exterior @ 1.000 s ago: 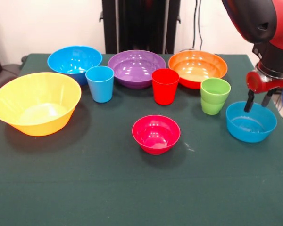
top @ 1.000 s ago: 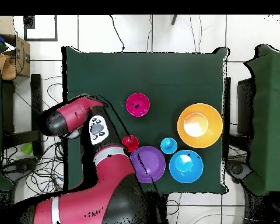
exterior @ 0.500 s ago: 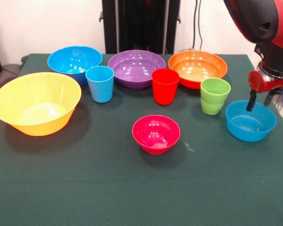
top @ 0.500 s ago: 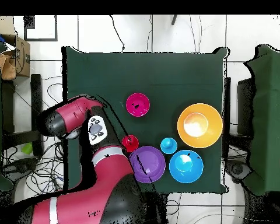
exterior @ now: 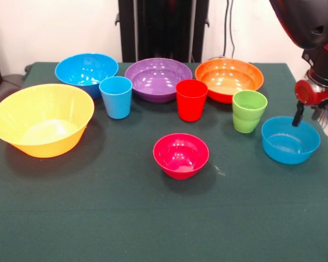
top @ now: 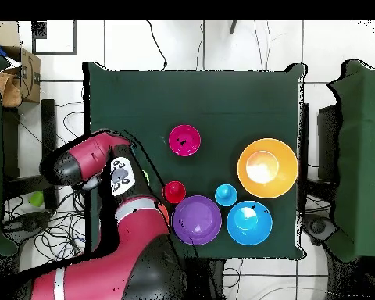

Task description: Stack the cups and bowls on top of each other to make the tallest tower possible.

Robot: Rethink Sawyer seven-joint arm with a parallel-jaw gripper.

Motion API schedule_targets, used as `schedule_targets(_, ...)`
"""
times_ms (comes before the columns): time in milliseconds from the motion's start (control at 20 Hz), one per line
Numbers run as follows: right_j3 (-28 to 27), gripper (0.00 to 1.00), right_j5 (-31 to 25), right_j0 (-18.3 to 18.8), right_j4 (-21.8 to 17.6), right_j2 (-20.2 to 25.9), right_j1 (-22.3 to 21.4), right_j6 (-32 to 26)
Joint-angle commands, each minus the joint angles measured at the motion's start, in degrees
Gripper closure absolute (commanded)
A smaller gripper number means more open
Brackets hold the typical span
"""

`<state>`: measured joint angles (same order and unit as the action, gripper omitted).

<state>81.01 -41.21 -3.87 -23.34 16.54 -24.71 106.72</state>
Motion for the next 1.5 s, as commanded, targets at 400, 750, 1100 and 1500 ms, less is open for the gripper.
schedule_targets(400, 2.68, 0.0, 3.85, 0.74, 1.75, -0.68, -2.72, 6.48)
schedule_targets(750, 0.29, 0.0, 3.17, -0.04, 2.39, -1.31, -1.49, 6.58)
schedule_targets(1100, 1.04, 0.0, 4.02, 0.12, 2.62, -1.32, -1.85, 6.17)
schedule_targets(1500, -0.71, 0.0, 3.81, -0.14, 2.61, -1.68, -0.83, 6.34)
